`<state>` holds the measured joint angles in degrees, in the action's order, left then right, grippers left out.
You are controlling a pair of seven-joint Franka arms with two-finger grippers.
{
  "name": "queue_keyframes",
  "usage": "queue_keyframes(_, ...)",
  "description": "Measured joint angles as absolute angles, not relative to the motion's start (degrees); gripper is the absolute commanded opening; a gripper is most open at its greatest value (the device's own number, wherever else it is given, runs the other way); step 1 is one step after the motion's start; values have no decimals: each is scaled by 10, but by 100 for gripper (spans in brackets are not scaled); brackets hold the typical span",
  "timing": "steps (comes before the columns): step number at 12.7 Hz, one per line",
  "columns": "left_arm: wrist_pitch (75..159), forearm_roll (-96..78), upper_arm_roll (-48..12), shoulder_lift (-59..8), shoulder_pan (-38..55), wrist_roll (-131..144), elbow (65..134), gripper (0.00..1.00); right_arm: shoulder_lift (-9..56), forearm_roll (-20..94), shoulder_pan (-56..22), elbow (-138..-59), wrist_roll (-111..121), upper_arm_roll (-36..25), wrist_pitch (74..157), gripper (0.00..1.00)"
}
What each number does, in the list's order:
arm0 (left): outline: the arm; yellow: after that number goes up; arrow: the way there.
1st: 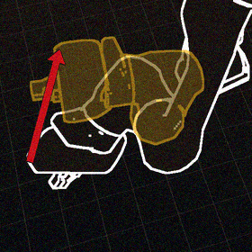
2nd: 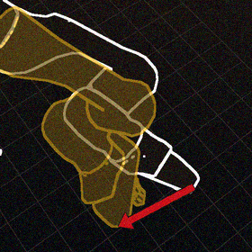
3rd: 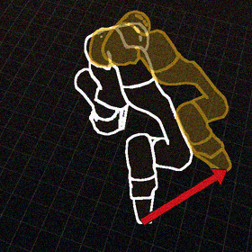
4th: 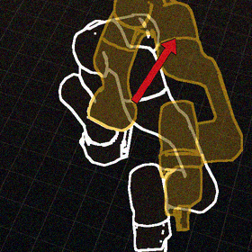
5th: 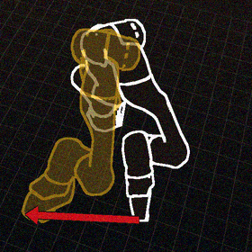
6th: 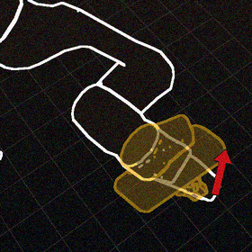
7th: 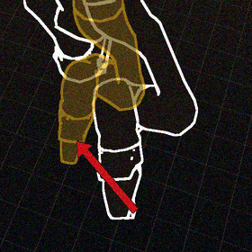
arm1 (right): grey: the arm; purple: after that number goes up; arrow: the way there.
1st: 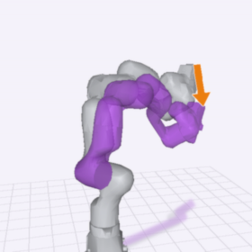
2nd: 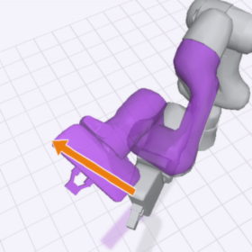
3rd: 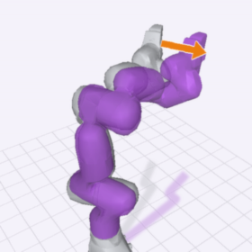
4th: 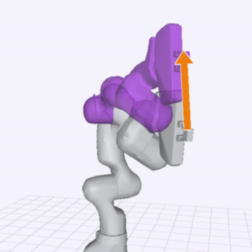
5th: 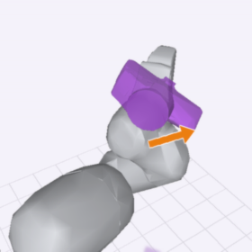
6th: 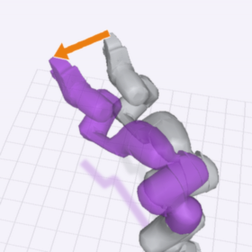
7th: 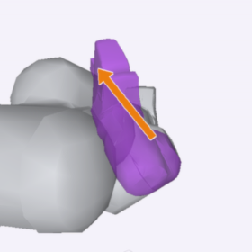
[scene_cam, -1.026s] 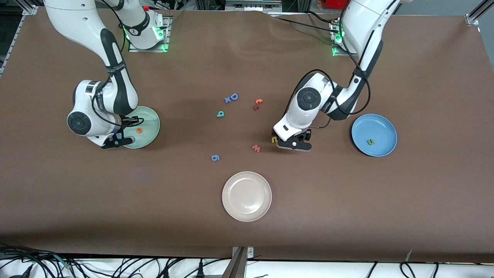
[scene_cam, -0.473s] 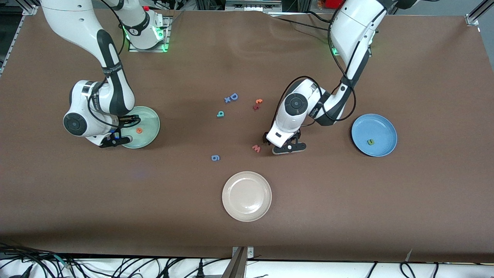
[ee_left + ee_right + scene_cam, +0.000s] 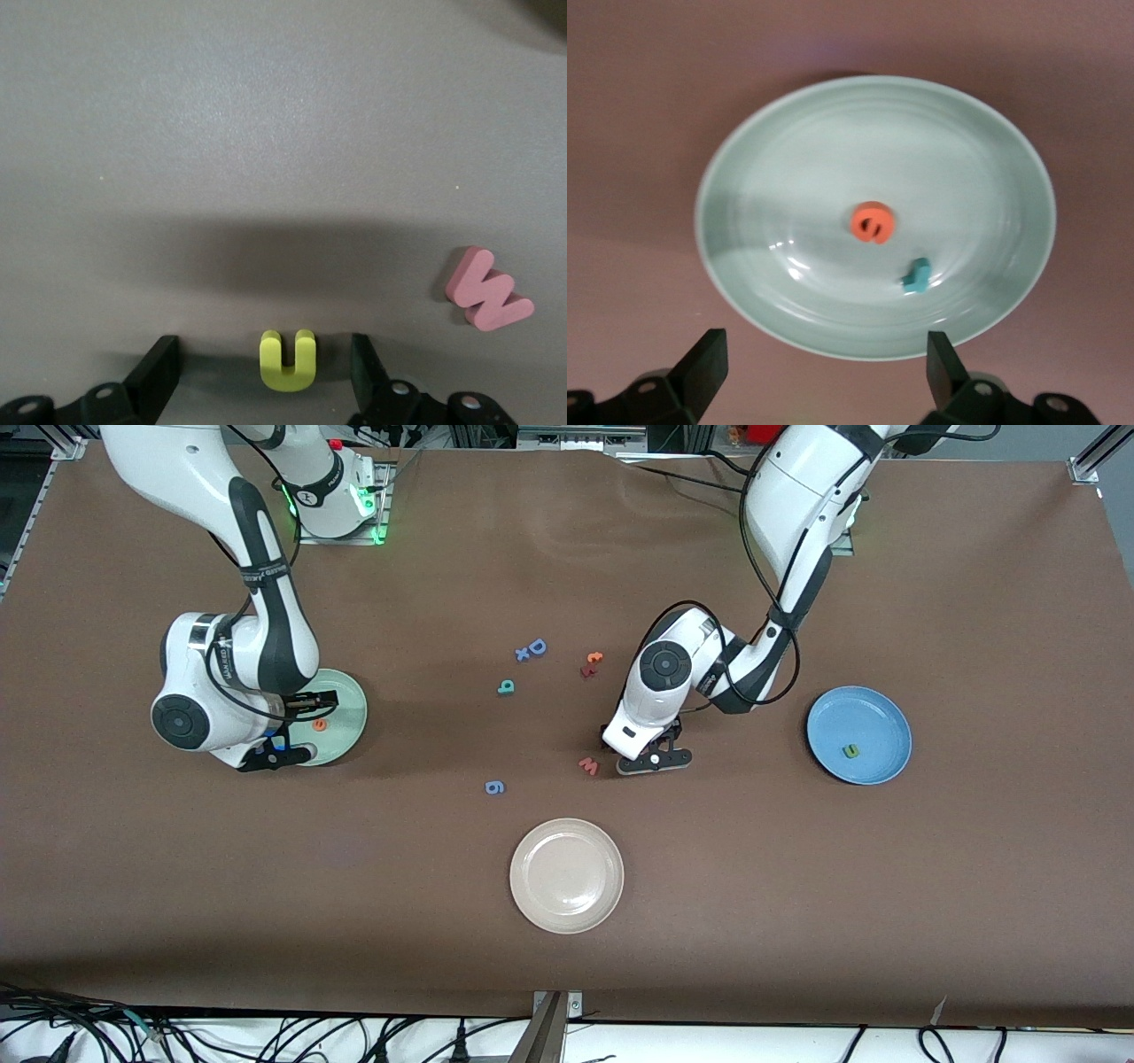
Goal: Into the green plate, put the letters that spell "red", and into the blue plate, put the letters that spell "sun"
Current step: 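Grasp the yellow u with the left gripper while the right gripper grasps teal 6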
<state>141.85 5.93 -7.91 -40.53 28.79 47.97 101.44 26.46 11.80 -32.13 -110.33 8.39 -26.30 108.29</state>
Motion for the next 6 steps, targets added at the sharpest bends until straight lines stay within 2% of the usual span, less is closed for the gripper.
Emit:
queue_keyframes(3, 1418, 66, -79, -404, 288, 480, 1008, 29, 257, 144, -382, -1087, -32, -260, 1087, 98)
queue_keyframes(5, 1417, 66, -77, -403, 288, 480, 1006, 17, 256, 155, -431, -1077, -118, -258, 1091, 98)
queue_keyframes(6, 1417, 66, -78, -402, 288, 480, 1006, 16, 256, 156, -454, -1076, -165, -258, 1095, 98)
